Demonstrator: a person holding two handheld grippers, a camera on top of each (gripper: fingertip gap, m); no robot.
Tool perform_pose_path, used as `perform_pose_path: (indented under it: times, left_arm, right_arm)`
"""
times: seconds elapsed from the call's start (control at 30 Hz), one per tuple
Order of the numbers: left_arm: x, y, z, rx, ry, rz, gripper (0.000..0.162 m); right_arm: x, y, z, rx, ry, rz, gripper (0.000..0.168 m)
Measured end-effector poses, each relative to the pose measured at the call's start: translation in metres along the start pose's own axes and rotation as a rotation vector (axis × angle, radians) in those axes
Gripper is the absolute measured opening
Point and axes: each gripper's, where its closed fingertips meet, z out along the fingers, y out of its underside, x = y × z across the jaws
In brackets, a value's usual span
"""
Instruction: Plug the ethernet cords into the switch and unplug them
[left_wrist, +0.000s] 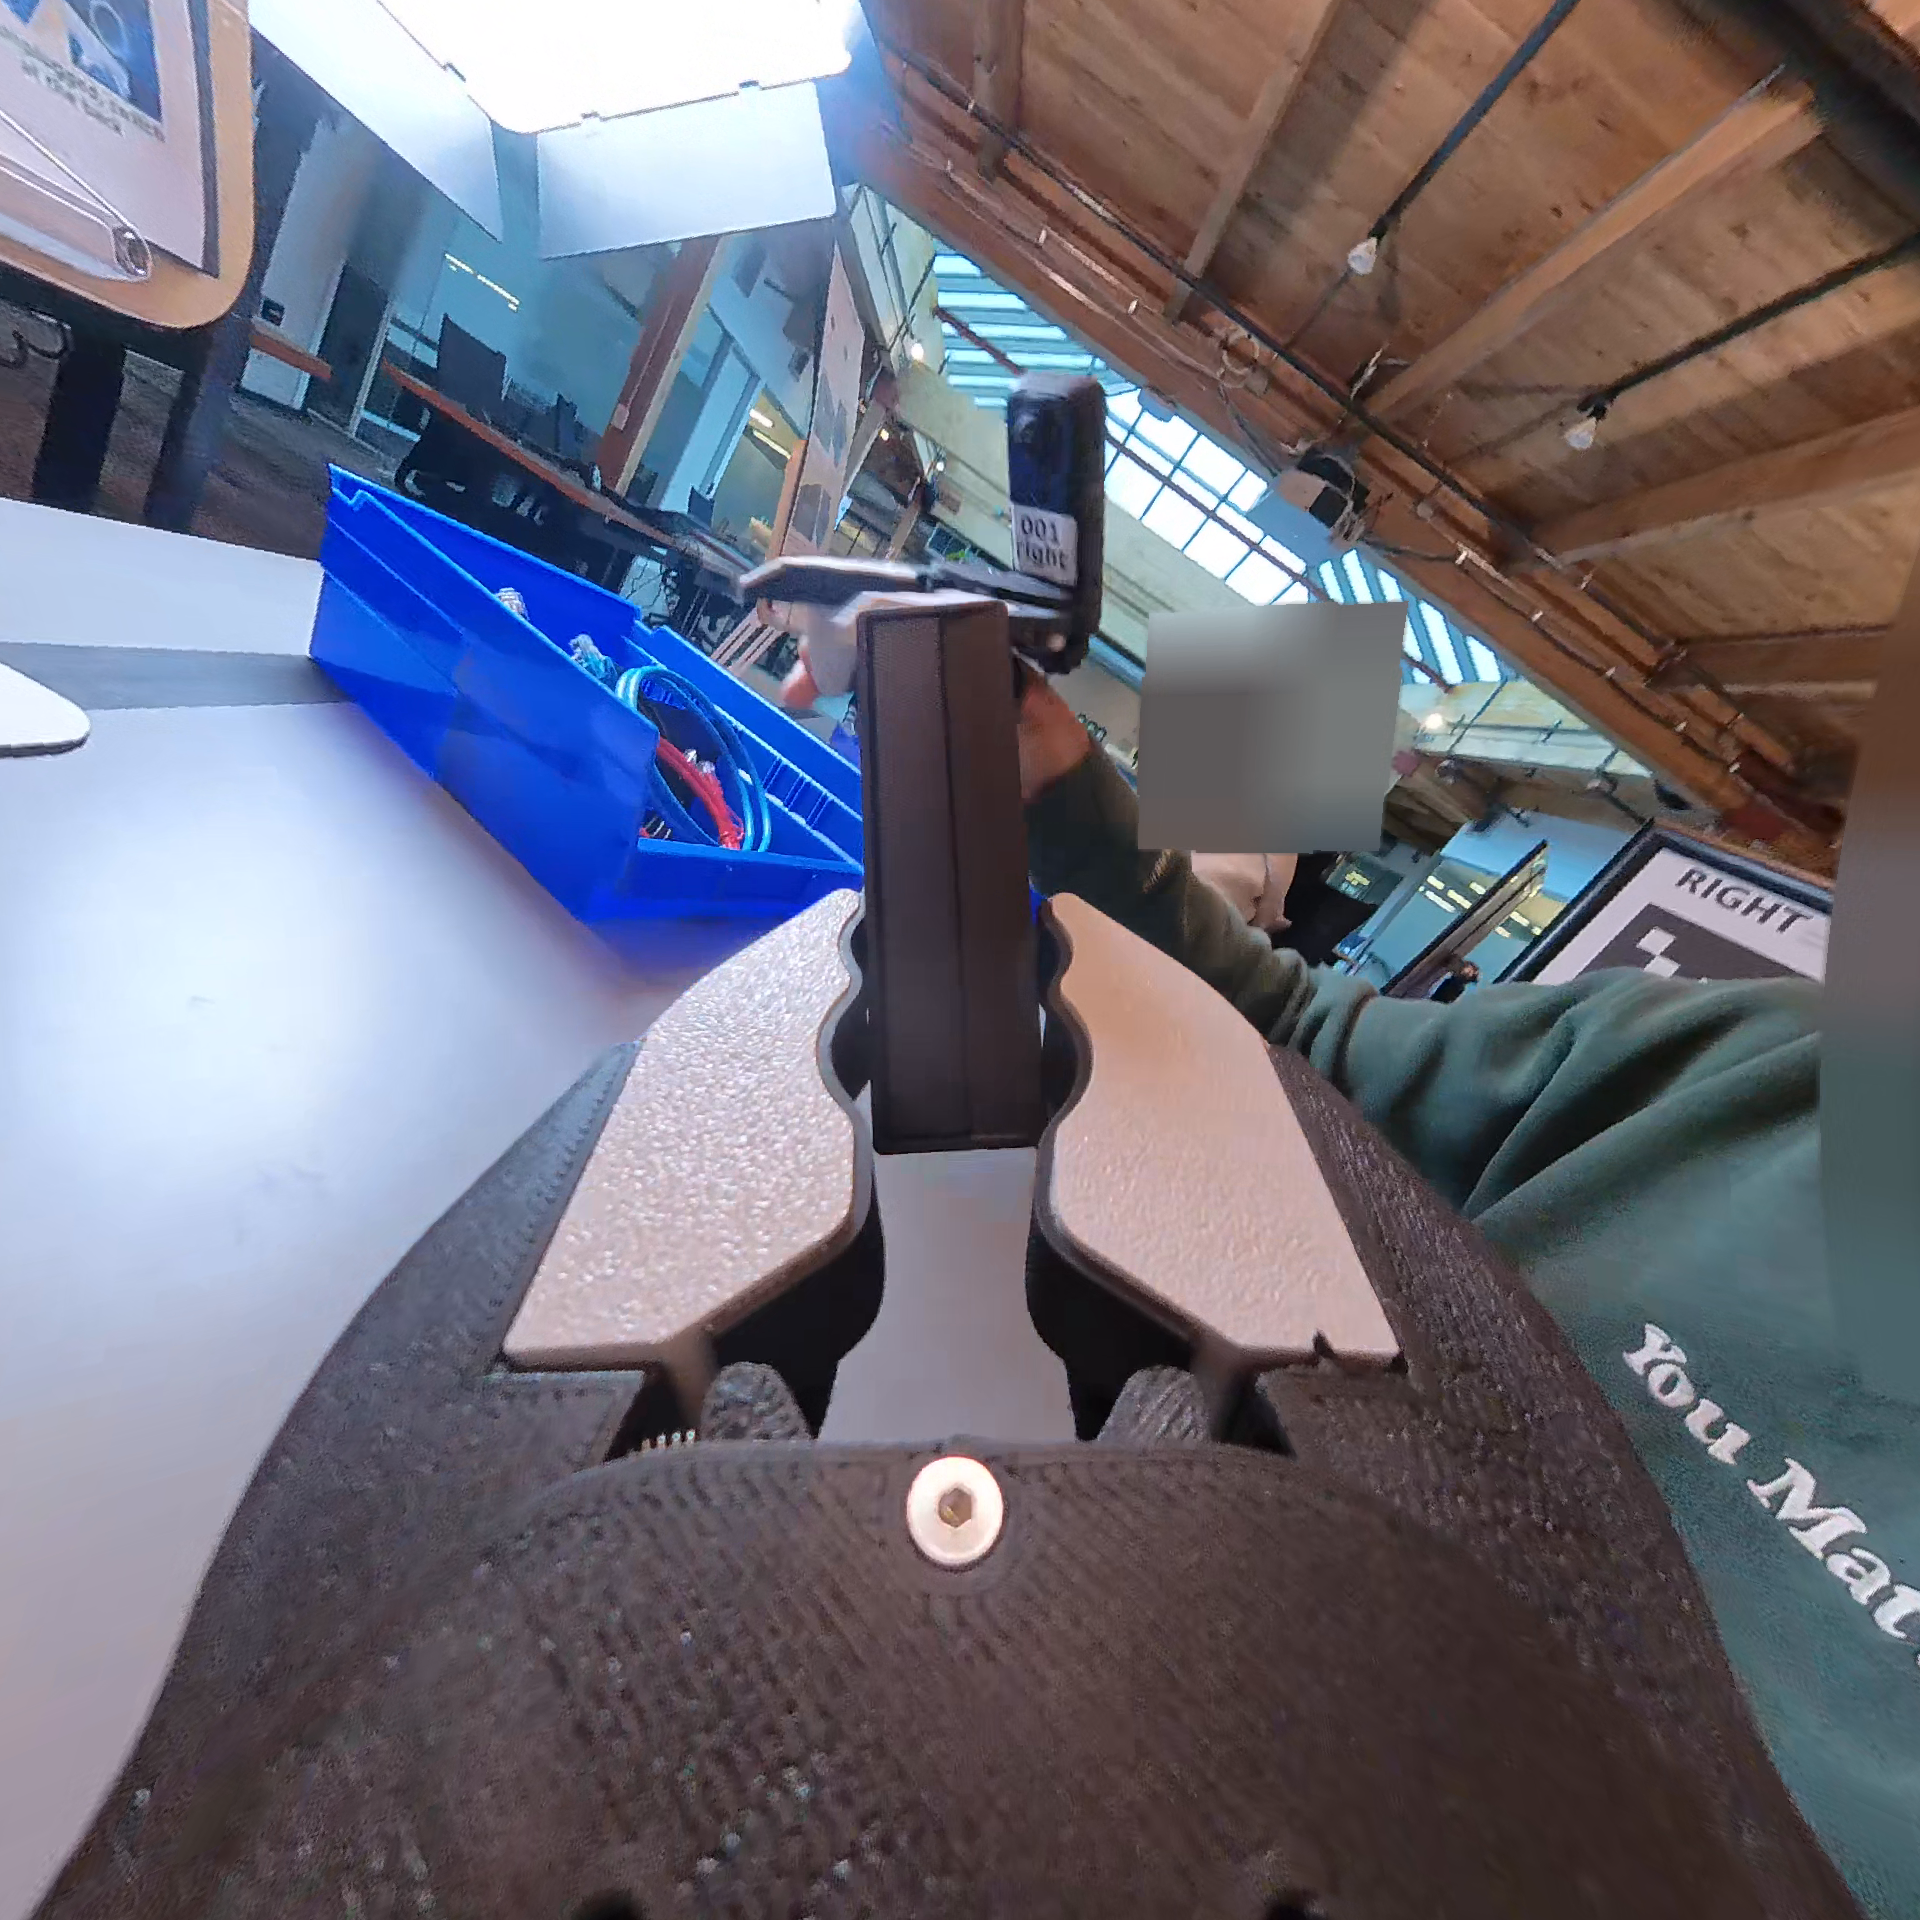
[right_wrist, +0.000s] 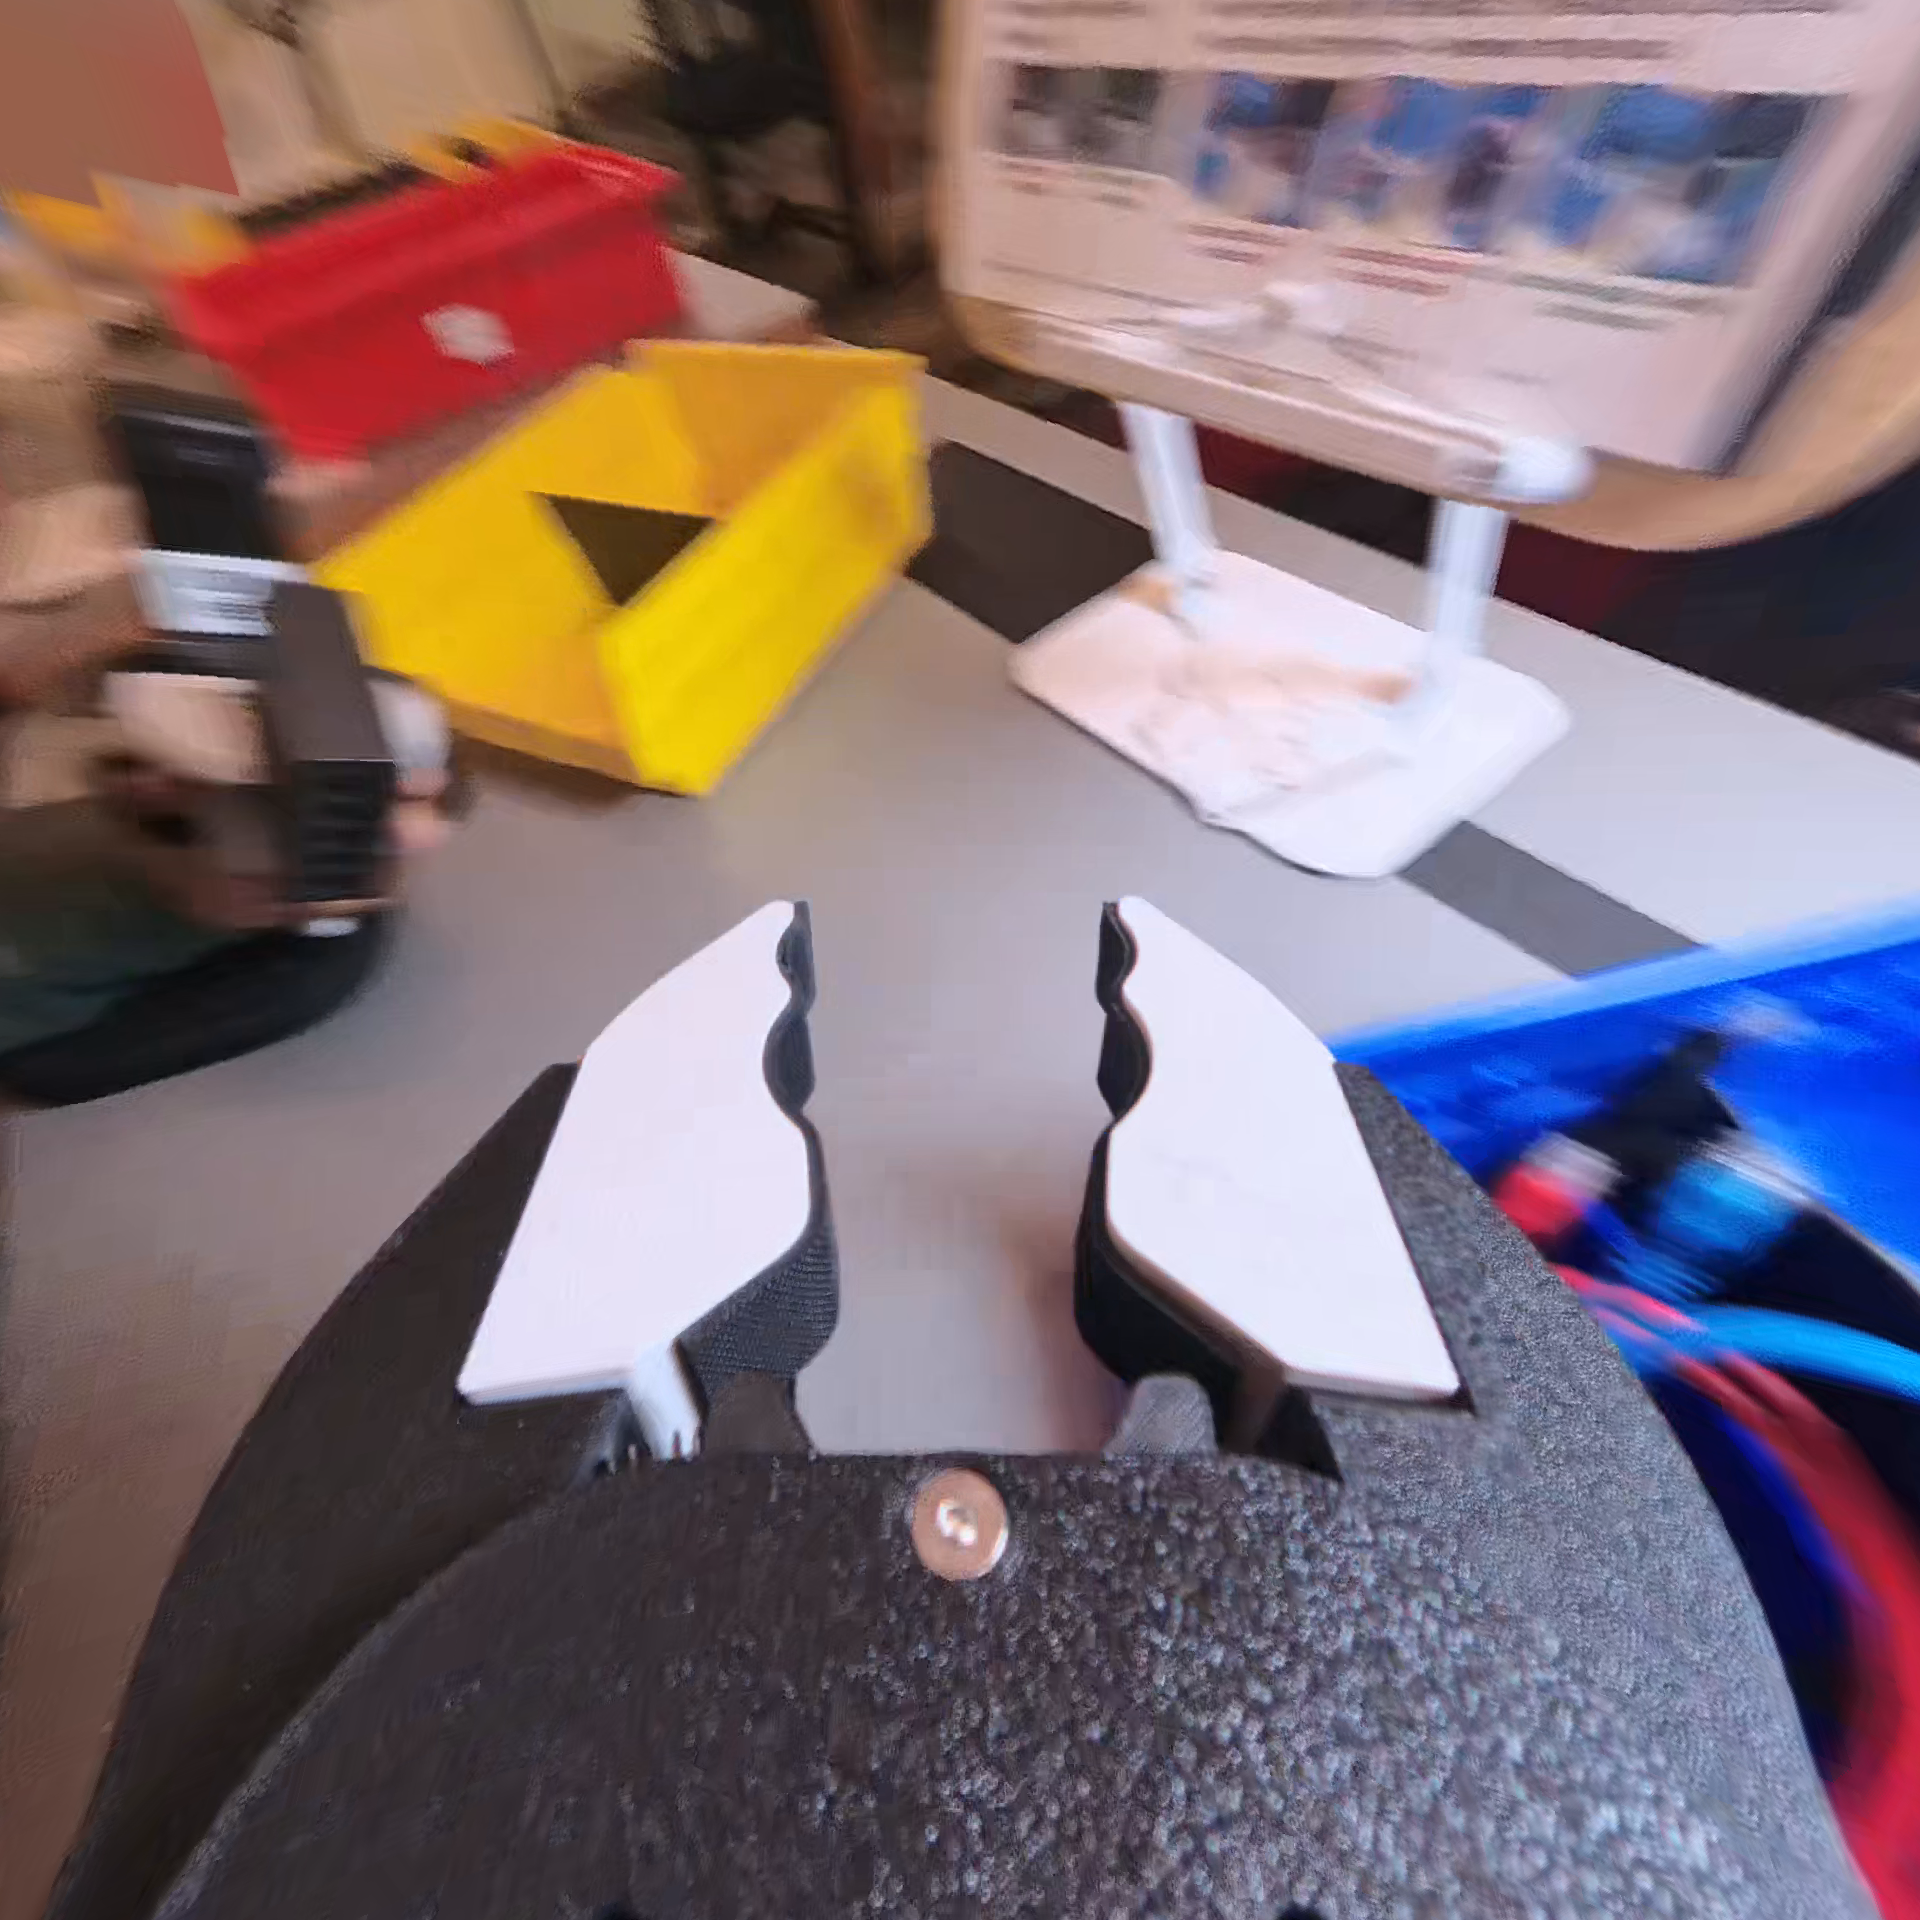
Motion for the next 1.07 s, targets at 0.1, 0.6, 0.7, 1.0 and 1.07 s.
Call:
perform_pose_path:
  times: [0.1, 0.6, 0.7, 1.0, 1.07]
  left_arm:
    - [-0.001, 0.0, 0.003, 0.041, 0.003, -0.032, 0.029]
    - [0.038, 0.047, 0.03, -0.201, 0.075, 0.278, 0.037]
    - [0.044, 0.049, 0.034, -0.189, 0.117, 0.227, 0.032]
    - [0.022, 0.061, 0.026, -0.334, 0.059, -0.128, 0.027]
    - [0.014, 0.073, 0.026, -0.377, 0.048, -0.26, 0.027]
  right_arm:
    - [-0.095, 0.004, 0.024, 0.054, -0.29, 0.042, 0.055]
    - [-0.188, 0.021, 0.025, 0.277, -0.65, 0.067, 0.027]
    - [-0.182, 0.013, 0.012, 0.392, -0.647, 0.126, 0.027]
    - [-0.149, 0.041, 0.017, 0.117, -0.209, -0.433, 0.053]
    - [-0.153, 0.049, 0.017, -0.048, -0.102, -0.797, 0.067]
